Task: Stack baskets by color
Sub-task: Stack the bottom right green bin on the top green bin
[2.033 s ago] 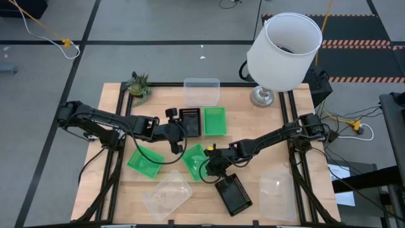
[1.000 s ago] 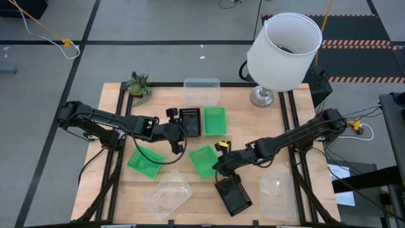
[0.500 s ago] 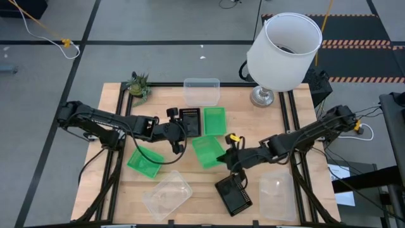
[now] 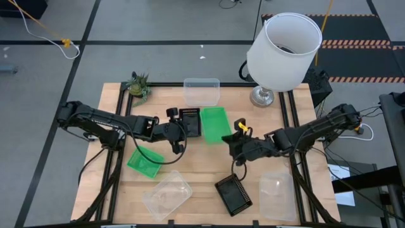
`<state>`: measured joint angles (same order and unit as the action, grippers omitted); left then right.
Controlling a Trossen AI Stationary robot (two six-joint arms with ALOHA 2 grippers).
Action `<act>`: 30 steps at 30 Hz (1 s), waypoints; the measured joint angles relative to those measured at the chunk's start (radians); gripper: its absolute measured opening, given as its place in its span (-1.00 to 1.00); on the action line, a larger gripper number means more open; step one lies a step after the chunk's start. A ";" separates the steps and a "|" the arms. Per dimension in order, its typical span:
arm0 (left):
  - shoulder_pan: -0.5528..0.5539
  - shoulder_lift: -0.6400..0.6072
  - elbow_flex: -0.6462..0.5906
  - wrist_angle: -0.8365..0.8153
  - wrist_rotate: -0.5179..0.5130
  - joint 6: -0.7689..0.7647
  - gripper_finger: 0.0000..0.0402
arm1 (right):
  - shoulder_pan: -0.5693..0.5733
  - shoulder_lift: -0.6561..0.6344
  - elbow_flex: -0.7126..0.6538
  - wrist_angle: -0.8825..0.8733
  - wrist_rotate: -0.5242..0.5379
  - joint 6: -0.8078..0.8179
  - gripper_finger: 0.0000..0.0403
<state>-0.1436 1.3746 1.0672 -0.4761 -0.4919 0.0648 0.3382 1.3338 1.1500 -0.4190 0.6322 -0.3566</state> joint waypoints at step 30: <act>0.011 0.000 0.000 0.002 0.000 -0.010 -0.35 | -0.174 0.007 -0.328 0.438 -0.037 -0.074 -0.97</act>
<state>-0.1322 1.3746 1.0672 -0.4743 -0.4919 0.0547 0.1638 1.3411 0.8221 0.0187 0.5953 -0.4302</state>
